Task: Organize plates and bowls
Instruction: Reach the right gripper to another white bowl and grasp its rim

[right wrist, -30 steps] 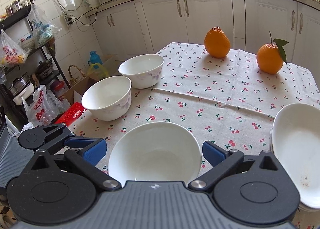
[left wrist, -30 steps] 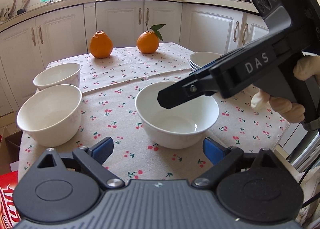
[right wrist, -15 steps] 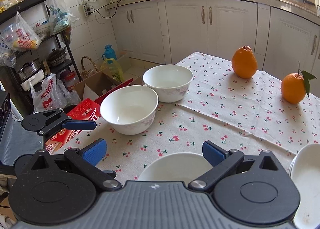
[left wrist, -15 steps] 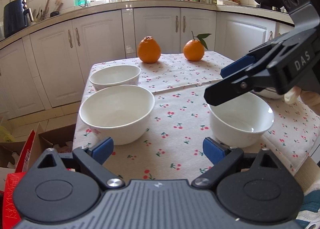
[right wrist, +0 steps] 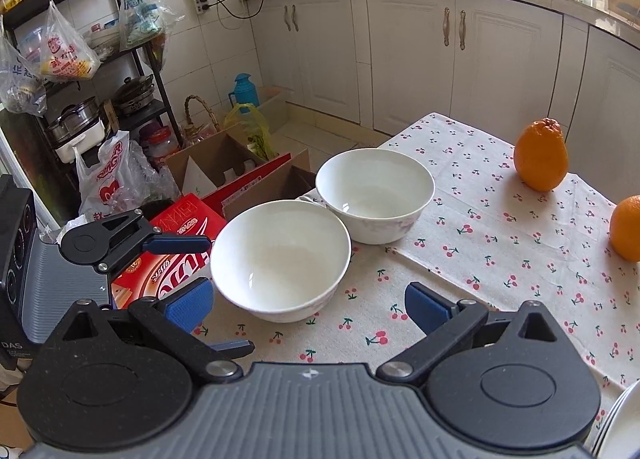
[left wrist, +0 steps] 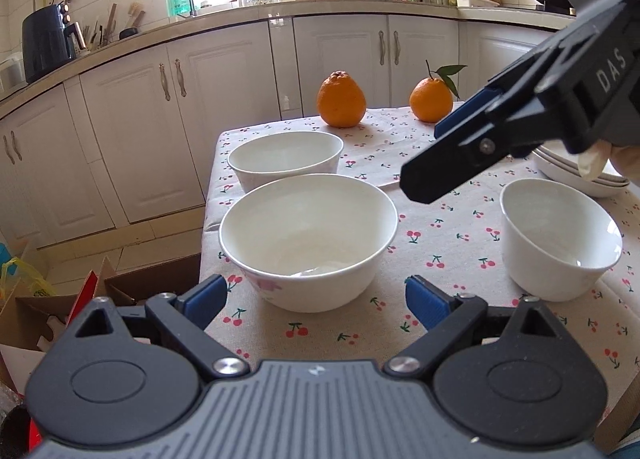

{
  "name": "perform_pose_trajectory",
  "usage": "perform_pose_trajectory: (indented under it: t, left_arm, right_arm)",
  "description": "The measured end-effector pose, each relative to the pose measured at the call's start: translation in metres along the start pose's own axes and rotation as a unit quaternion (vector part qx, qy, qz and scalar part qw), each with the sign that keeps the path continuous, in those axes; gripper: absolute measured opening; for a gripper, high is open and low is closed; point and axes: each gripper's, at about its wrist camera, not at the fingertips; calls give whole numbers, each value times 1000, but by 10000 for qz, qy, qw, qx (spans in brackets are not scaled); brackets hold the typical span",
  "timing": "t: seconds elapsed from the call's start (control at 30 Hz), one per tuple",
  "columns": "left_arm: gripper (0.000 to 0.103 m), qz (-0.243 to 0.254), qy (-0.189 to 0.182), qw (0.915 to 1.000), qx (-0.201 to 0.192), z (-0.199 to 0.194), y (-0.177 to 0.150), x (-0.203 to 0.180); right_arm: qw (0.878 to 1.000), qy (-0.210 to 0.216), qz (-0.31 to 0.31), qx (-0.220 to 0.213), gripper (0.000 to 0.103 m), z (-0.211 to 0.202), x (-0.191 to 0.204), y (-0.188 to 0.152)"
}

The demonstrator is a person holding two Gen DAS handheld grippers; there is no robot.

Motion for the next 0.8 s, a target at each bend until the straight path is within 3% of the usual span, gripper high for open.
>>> perform_pose_trajectory:
  t: [0.43, 0.8]
  left_arm:
    - [96, -118, -109, 9999, -57, 14, 1, 10]
    - [96, -75, -156, 9998, -94, 17, 3, 10]
  right_arm:
    - [9987, 172, -73, 474, 103, 52, 1, 26]
    - [9970, 373, 62, 669, 88, 73, -6, 33]
Point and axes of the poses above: each gripper's, at about its wrist camera, not at the fingertips, and z roughly the way its jaws point, x to its left, y to its top, and after that the axes turned 10 degrees about z, right-handed
